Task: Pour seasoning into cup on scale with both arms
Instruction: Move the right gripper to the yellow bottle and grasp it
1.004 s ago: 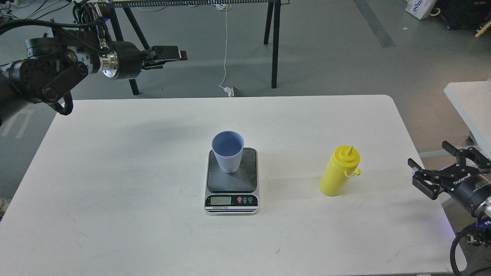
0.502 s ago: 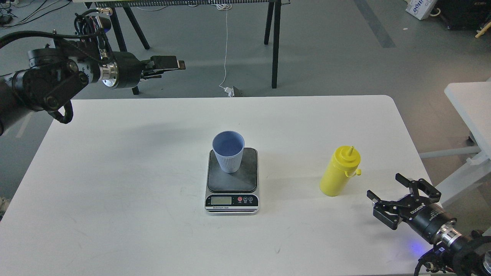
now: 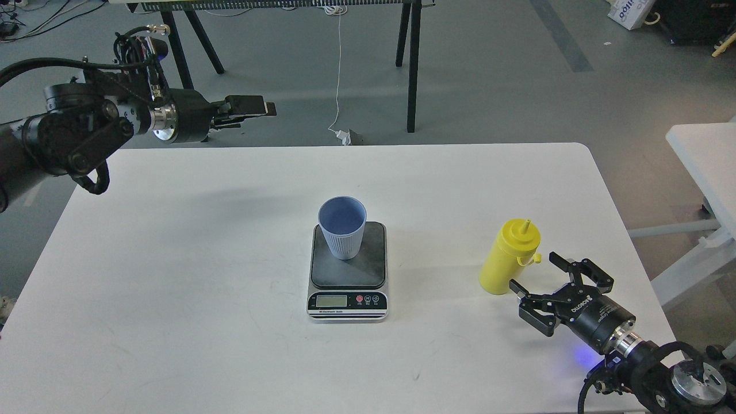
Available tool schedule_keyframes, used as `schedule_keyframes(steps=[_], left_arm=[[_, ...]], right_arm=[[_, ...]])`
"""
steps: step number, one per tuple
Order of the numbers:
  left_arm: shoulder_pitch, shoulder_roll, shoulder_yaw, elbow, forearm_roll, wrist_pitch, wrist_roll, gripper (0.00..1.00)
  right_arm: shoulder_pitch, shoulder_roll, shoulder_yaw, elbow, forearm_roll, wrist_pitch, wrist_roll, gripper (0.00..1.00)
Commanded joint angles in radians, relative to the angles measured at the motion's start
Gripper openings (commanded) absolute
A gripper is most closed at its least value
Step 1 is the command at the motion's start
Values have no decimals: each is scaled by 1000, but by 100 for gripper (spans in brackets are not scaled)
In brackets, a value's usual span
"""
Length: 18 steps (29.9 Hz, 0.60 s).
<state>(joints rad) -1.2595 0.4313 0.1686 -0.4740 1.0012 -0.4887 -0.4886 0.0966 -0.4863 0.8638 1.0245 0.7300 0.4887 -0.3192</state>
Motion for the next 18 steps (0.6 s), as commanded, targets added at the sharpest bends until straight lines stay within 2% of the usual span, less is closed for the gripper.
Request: schedule_keyframes(steps=[1,9,18], left_arm=[[5,1,0,0,1,0,0,99],[9,3,2,0,2,0,0,99],[34,3,3,0,5,0,0,99]], right_arm=[[26,26,0,-26,-29,0,0,100],[57,107,0,-103,-81,0,0,100],[87,147,-2,-138,-89,0,0,100]])
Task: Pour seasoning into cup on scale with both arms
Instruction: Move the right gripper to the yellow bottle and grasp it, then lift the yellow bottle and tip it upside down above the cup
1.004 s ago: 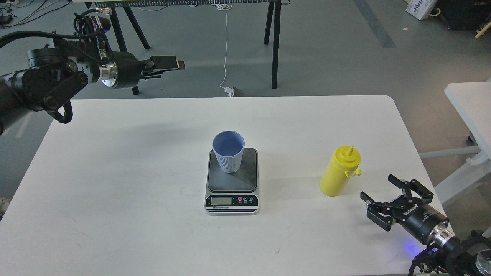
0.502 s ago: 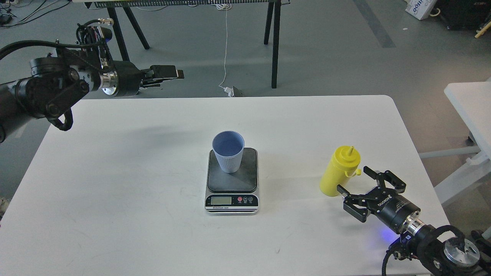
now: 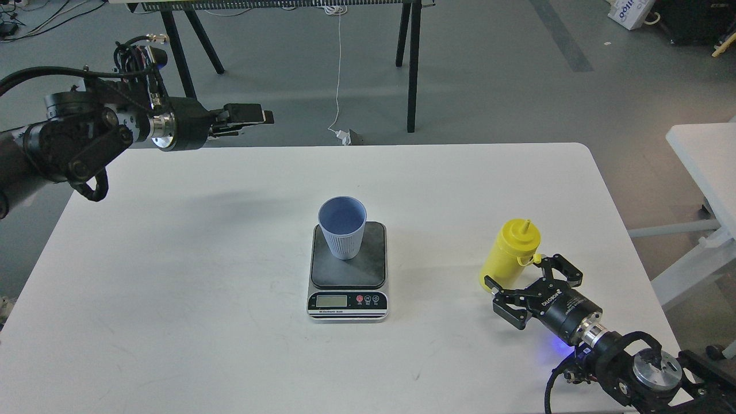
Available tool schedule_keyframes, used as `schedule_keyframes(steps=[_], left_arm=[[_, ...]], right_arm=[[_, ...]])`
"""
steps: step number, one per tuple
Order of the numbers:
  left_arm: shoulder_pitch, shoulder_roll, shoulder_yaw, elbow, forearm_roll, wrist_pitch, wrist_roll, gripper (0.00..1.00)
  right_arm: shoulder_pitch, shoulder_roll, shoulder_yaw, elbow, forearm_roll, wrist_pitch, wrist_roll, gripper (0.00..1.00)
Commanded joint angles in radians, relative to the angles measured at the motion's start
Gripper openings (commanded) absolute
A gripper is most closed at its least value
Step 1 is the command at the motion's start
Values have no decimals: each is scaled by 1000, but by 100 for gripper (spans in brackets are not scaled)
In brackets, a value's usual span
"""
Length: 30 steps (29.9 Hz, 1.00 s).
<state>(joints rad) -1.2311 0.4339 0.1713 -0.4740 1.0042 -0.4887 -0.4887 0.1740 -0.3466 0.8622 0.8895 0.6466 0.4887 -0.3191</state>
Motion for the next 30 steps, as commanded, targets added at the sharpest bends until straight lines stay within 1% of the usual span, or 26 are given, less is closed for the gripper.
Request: schedule_keyframes(steps=[1,8,11,12,13,14,17,18,19,21,26,30], left_arm=[[5,0,1,0,2,0,0,99],[13,0,1,0,-1,0,0,99],[13,2,1,0,-1,0,0,99],[13,5,1,0,-2,0,0,99],[13,12,1,2,-3,0,0,99],[15,19,-1,0,-1,0,0,99],[19,23,-1,0,-2,0,0,99],[19,23,-1,0,-3,0,0,99],[19,23,-1,0,-3,0,0,99],[19,23,-1,0,-3,0,0,99],[19,19,-1,0,-3,0,0,99],[18,16,-3,0,-4,0,0,99]], right_arm=[[13,9,-2,-4,-13,0,0,100],[58,46,-6,-61,-30,0,0,99],[85,64,-6,-98,-65,0,2,98],[87,69,-6,-104,-70,0,2,95],[88,70,-6,-106,-73,0,2,92],[88,73,-6,-109,-74,0,0,84],[93,75,-6,-109,-84,0,0,46],[93,80,-6,-107,-90,0,0,35],[94,83,-5,-103,-94,0,2,30],[97,86,-2,-93,-96,0,3,26],[185,74,3,-81,-96,0,3,25],[313,46,-3,-93,-103,0,2,24]])
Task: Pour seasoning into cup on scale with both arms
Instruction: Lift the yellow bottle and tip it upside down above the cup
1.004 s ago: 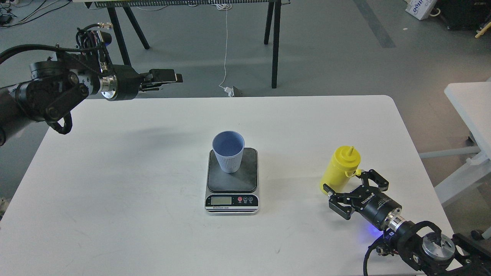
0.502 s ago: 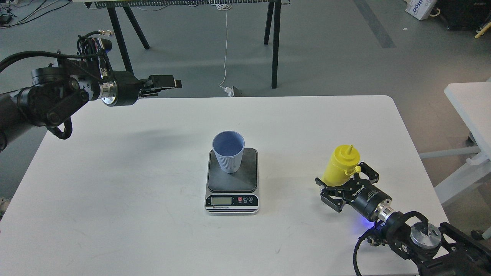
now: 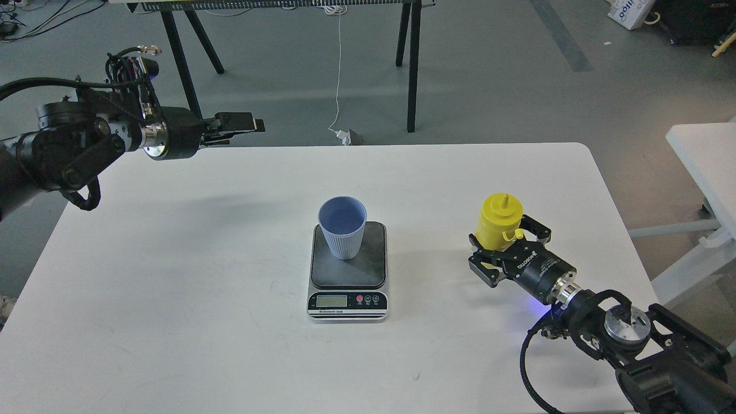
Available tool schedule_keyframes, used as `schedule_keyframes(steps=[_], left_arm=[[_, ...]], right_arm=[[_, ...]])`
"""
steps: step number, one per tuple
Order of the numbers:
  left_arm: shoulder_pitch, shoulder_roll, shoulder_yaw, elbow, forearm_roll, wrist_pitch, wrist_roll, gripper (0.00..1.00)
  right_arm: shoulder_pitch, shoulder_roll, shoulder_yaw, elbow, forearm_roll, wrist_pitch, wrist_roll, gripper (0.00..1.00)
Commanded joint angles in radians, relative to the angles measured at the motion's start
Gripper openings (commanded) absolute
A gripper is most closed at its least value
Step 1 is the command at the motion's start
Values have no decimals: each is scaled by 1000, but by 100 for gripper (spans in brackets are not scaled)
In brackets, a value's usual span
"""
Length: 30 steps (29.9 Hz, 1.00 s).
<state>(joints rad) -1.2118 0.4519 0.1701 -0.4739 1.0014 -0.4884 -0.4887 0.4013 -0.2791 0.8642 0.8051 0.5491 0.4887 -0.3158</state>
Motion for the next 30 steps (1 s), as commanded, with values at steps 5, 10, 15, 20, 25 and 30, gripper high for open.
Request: schedule_keyframes(steps=[5,10,15,20,25,30], left_arm=[[-3,-1,-6,0,-1,0,0,99],[-3,-5,-7,0,-3,0,0,99],[0,-5,-6,0,-4,0,0,99],[0,-7,-7,1,-7,0,0,99],[-2,-9,-9,0,-7,0,0,99],[2,-9,-9,1,-7,0,0,99]], right_arm=[[253,-45,-4,-27,-145,0,6,21],[436,-32,-1,-84,-386,0,20,21],[574,3,-5,-86,-674,0,41,20],[685,66,-7,-80,-1058,0,67,20],[758,144,-39,-78,-1412,0,112,20],[827,184,-206,-80,-1543,-76,185,20]])
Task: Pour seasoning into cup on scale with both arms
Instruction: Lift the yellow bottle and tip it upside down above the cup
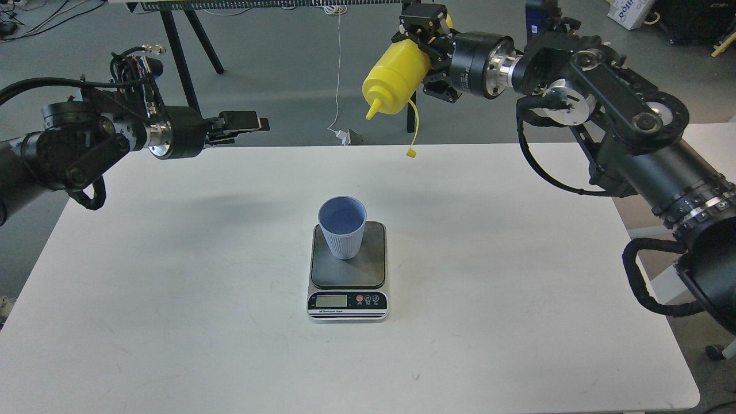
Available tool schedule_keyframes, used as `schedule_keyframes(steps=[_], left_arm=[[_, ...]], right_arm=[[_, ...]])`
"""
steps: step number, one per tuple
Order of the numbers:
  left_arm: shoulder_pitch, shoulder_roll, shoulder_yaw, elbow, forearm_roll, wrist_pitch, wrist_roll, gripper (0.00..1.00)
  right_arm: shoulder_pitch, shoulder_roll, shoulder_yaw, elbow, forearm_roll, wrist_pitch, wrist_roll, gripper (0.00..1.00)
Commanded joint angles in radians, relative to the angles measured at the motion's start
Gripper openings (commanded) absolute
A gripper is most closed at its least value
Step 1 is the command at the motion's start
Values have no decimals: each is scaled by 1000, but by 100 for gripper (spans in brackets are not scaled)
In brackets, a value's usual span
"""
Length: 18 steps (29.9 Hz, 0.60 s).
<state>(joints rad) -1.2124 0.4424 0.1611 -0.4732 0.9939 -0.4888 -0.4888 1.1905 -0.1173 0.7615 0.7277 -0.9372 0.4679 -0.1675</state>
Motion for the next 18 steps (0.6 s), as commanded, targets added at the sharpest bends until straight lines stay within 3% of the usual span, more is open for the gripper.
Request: schedule_keyframes(steps=[1,8,18], left_arm=[[2,2,0,-1,0,0,0,99],[10,7,0,-1,-1,0,0,99],[25,13,-2,1,-1,0,0,99]], right_arm=[[50,27,-143,-2,-57,-78,52,20],[110,97,-418,-40,-60,-290,155,20],[109,117,-574,-125,-60,-406,195,20]])
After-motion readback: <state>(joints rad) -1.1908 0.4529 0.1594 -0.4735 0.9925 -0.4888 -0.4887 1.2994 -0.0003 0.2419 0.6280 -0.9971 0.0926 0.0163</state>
